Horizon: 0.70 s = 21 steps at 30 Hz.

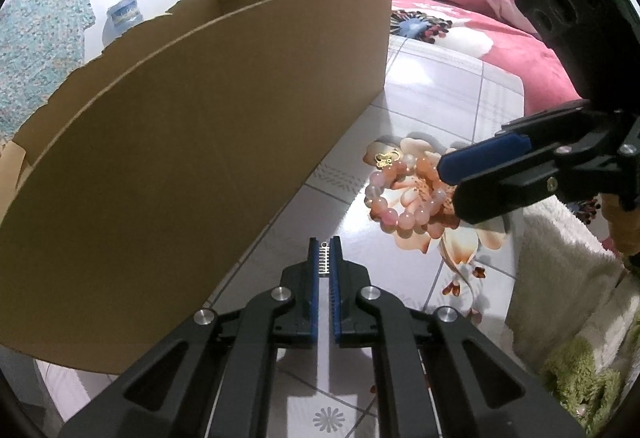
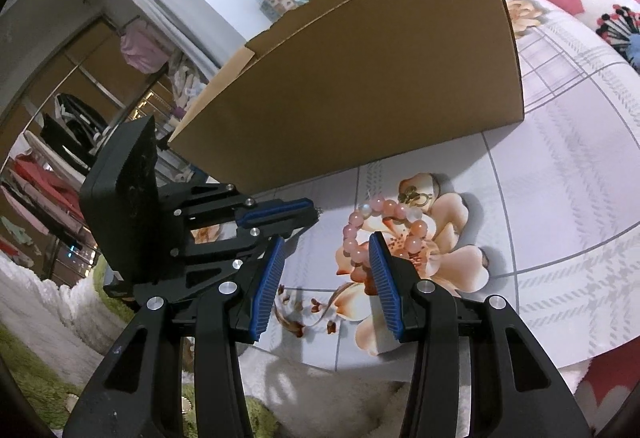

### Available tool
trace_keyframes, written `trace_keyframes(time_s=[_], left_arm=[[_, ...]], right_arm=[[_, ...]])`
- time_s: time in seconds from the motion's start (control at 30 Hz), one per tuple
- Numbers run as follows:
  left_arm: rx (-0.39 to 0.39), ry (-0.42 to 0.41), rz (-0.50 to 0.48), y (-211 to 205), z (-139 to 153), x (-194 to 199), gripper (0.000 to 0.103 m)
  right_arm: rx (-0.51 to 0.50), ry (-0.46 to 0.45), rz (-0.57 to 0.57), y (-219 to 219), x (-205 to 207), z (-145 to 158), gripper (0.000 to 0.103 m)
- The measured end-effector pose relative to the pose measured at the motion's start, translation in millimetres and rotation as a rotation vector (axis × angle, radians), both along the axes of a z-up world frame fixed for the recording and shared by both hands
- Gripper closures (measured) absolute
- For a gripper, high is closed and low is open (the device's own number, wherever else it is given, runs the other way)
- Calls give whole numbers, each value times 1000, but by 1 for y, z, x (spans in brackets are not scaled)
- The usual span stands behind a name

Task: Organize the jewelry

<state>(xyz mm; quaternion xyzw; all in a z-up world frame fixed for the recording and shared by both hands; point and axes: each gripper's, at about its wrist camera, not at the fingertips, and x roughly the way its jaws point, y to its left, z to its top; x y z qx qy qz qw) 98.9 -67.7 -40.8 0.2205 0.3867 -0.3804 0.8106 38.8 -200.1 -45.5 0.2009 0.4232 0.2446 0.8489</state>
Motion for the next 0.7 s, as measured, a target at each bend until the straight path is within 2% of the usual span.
trace_keyframes(time_s=[0.3,0.43,0.7], left_arm=[[-52,-29,66,17,17,-5,99],[-86,-50,95,25,26,-9,99],[-152,-63,150,42,37,-12,99]], right_arm=[[-89,-38,8,14,-6,5,60],[-153,-54,1,25,-1,8,64],[-392,-59,12,57,19,-1,77]])
